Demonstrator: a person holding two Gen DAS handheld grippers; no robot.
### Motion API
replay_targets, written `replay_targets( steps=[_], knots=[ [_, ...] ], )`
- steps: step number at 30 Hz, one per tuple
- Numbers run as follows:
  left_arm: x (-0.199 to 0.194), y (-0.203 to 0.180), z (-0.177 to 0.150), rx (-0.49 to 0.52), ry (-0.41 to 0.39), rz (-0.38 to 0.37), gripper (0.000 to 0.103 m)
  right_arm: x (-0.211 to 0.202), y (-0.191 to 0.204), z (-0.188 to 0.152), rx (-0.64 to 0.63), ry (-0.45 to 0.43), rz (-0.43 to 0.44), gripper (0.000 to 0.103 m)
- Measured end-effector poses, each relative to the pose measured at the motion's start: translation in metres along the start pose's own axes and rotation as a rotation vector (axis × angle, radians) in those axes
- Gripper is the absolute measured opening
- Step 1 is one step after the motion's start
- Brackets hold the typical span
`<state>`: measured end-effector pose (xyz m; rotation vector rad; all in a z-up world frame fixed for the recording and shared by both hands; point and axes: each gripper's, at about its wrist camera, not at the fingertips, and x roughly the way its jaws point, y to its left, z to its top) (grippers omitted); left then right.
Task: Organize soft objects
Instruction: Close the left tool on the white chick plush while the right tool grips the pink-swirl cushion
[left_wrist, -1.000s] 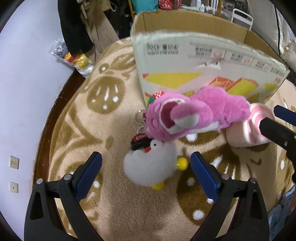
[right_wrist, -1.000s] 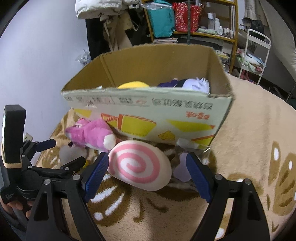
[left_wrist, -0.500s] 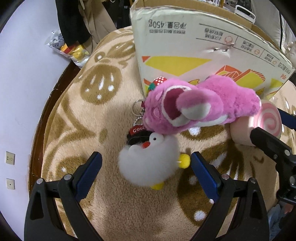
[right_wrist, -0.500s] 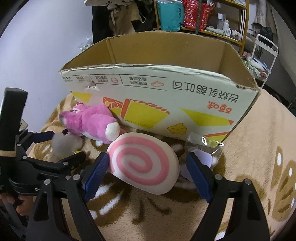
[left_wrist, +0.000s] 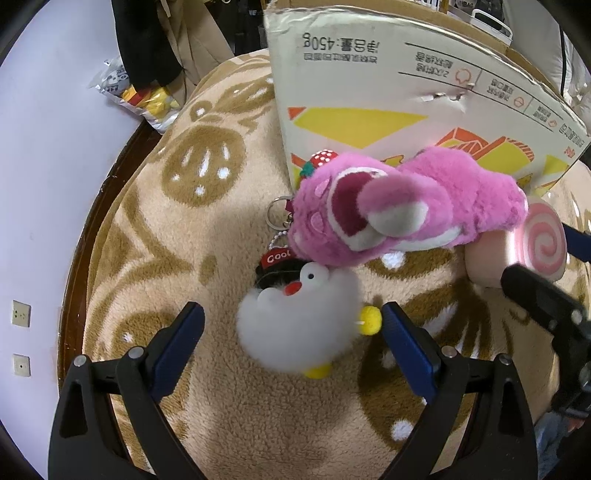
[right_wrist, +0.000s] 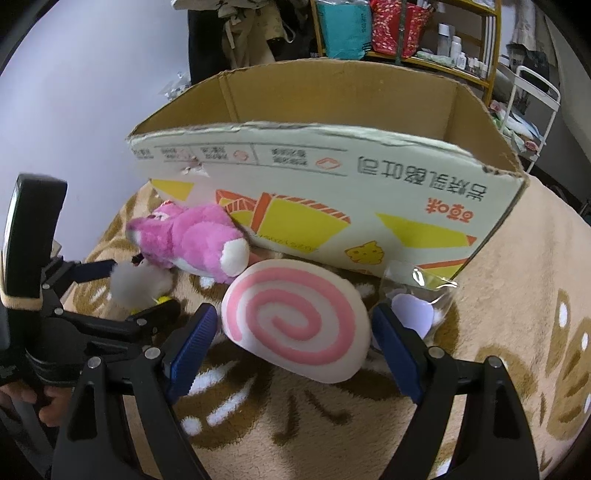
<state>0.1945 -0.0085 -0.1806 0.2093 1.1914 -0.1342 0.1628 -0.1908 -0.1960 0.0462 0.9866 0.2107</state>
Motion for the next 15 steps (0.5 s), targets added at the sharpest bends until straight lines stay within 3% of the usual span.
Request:
replay_targets(
  steps=[7,15],
  knots=[
    [0.0021,0.0039,0.0008,-0.010,0.004,-0.010,0.093,0.0060,0.0066,-0.0014,-0.043,0.012,-0.030,0.090],
    [0.0025,-0.0034,-0.0007,0.019,0.004,-0.025,0.076,0.0094,0.0004,-0.0020,-0.015,0.022,-0.026,0.090]
  ],
)
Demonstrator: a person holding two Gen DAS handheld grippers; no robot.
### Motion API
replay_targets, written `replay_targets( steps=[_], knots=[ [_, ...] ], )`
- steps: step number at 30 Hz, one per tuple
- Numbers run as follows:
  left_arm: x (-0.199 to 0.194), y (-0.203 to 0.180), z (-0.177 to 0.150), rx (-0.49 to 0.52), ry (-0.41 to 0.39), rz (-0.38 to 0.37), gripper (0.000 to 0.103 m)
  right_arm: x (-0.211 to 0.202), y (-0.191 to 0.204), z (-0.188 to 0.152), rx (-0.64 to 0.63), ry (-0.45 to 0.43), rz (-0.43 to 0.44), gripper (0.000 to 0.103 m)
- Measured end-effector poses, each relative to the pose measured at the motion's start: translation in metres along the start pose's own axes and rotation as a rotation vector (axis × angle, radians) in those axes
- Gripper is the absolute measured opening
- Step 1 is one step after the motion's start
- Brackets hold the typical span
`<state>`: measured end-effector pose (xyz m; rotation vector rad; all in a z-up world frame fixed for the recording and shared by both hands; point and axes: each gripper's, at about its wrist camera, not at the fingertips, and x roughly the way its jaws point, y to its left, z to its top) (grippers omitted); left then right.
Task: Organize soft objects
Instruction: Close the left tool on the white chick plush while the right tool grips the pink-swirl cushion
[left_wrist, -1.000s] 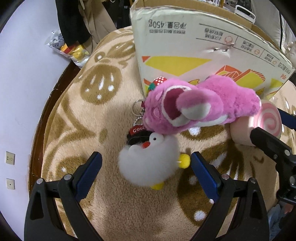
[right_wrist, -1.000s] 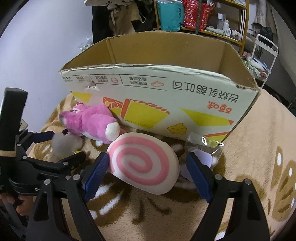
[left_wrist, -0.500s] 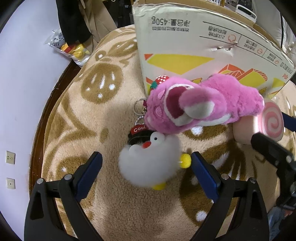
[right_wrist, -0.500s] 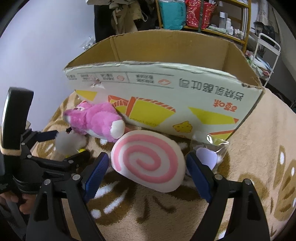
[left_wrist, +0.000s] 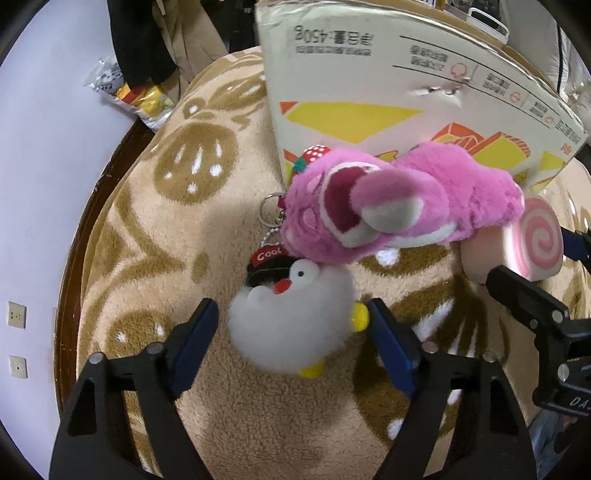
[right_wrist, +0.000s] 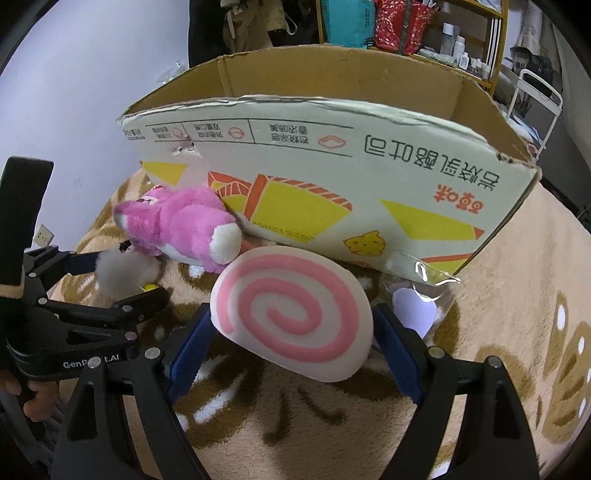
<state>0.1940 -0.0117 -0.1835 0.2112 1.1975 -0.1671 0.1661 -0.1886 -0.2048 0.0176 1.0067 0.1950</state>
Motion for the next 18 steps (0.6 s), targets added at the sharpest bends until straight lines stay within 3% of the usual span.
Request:
replay_targets(
  steps=[5,18],
  knots=[
    [-0.0010,-0.0066,-0.0018,0.015,0.000,-0.046,0.055,0.0013,-0.0043,0.0024,-0.004,0.006,0.003,0.084],
    [-0.0059,-0.0057,-0.0039,0.012,-0.015,-0.055,0.052,0.0010,-0.0053,0.0026,0.007,0.011,0.006,0.076]
  ],
)
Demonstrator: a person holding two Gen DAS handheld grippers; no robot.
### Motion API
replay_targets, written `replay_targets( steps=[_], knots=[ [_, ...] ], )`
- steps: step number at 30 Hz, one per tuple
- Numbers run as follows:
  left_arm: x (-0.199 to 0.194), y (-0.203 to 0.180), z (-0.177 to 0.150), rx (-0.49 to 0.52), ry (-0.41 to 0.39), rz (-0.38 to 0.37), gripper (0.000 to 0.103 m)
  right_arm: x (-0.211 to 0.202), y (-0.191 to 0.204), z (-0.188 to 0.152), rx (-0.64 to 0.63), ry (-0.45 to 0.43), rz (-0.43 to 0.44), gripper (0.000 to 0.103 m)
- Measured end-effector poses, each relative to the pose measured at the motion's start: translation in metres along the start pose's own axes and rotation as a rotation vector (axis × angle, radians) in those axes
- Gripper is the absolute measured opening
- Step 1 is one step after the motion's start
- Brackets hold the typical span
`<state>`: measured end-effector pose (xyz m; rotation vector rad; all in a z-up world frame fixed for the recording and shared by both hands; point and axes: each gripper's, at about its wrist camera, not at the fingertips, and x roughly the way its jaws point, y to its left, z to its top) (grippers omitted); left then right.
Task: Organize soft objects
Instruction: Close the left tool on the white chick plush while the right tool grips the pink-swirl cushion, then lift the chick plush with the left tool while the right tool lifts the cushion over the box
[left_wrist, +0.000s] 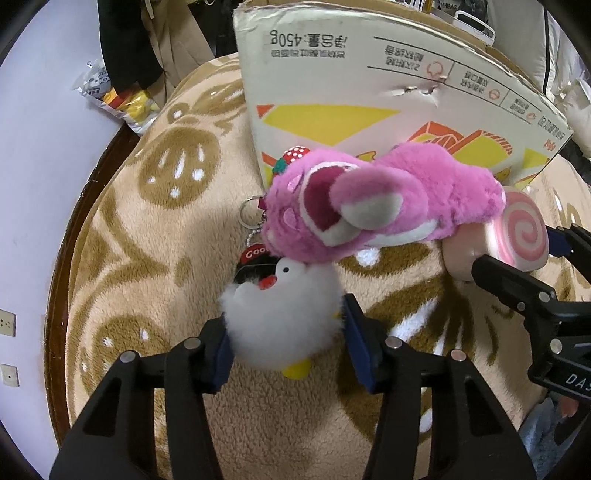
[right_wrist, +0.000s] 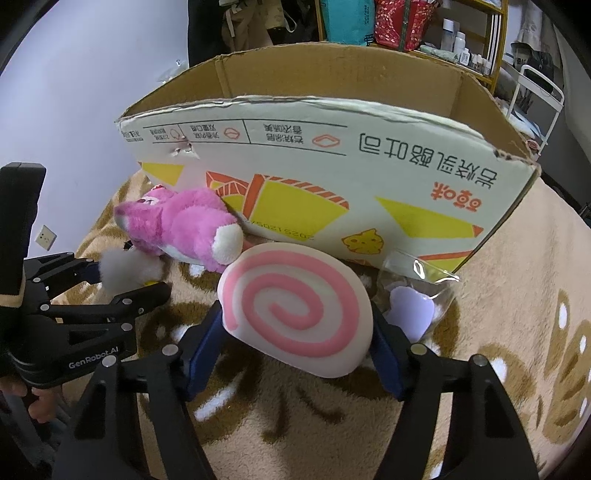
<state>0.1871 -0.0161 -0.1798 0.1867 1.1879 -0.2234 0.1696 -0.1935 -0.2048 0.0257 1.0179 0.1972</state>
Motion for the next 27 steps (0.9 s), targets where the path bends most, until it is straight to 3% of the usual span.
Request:
replay_targets(
  steps=[7,10,14,27],
  knots=[
    [0.000,0.002,0.001,0.019,-0.062,-0.008,0.052,0.000,0.001,0.000,0.002,0.002,0.001,0.076],
    [0.003,0.006,0.003,0.000,-0.057,-0.044,0.041,-0.001,0.001,0.000,0.001,0.003,0.005,0.075],
    [0.001,0.006,0.003,-0.010,-0.064,-0.043,0.035,-0.001,0.000,-0.001,0.006,0.005,0.010,0.069],
    [-0.017,0.015,-0.005,-0.049,-0.108,-0.016,0.033,-0.015,0.004,-0.005,0.005,-0.013,-0.005,0.063]
  ],
)
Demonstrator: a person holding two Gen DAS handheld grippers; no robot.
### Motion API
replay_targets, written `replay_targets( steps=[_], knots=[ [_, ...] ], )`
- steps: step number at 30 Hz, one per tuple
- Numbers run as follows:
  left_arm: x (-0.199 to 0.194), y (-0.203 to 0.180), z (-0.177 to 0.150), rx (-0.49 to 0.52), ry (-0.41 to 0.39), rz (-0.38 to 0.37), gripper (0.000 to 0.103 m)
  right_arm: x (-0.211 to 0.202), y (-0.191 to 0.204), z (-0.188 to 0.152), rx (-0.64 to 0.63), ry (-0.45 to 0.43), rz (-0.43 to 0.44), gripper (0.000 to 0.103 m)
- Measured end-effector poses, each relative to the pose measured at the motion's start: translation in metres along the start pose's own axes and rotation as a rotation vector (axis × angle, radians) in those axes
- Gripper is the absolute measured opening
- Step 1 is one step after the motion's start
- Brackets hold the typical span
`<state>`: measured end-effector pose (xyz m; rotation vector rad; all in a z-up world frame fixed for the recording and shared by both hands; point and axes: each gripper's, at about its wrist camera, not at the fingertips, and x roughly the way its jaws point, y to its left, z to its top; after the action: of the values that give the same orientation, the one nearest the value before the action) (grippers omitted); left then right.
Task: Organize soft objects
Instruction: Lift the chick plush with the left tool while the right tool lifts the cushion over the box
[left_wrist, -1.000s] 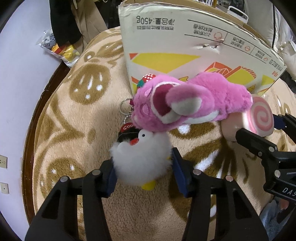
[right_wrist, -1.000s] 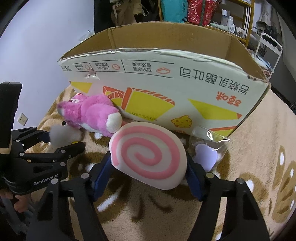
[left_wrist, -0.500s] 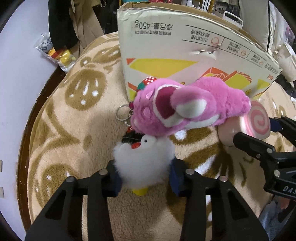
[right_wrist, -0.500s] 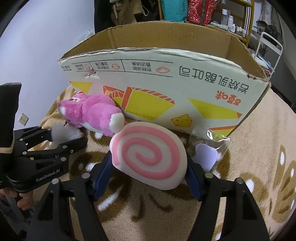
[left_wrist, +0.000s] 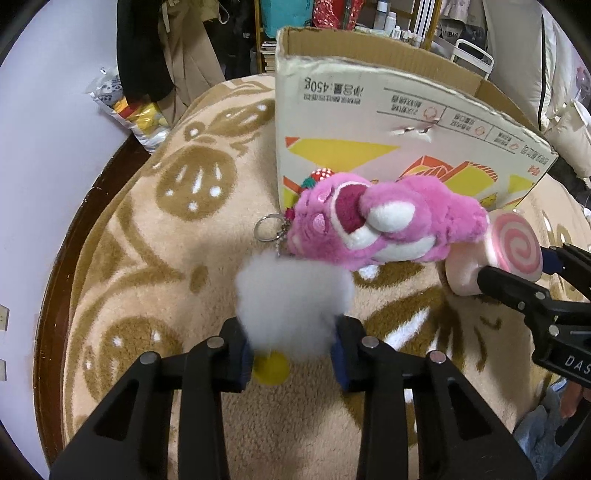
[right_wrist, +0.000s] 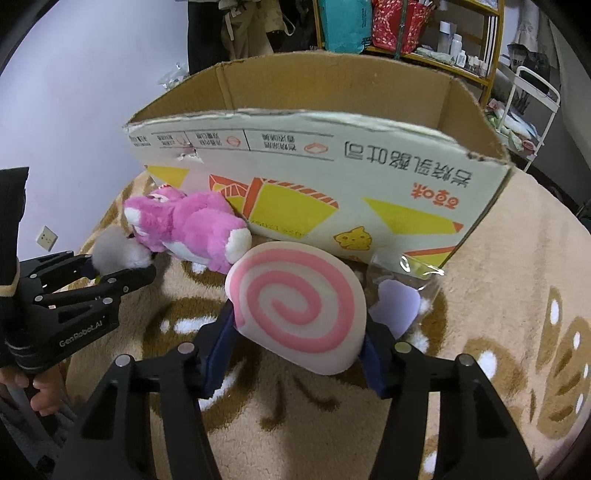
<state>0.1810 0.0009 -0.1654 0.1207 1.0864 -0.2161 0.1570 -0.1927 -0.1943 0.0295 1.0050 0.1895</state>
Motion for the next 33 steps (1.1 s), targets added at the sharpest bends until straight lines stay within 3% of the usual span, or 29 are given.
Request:
replay_targets(
  steps=[6,20,33],
  knots=[
    [-0.019,-0.004,-0.002,0.010,-0.048,0.026,0.033,-0.018,-0.004,0.000,0.023,-0.037,0.002,0.062],
    [-0.069,-0.014,-0.002,0.037,-0.190,0.002,0.032,-0.079,-0.032,-0.003,0.116,-0.167,0.004,0.063],
    [-0.139,-0.024,0.009,0.076,-0.431,-0.021,0.032,-0.123,-0.044,0.013,0.155,-0.328,0.021,0.063]
  ],
)
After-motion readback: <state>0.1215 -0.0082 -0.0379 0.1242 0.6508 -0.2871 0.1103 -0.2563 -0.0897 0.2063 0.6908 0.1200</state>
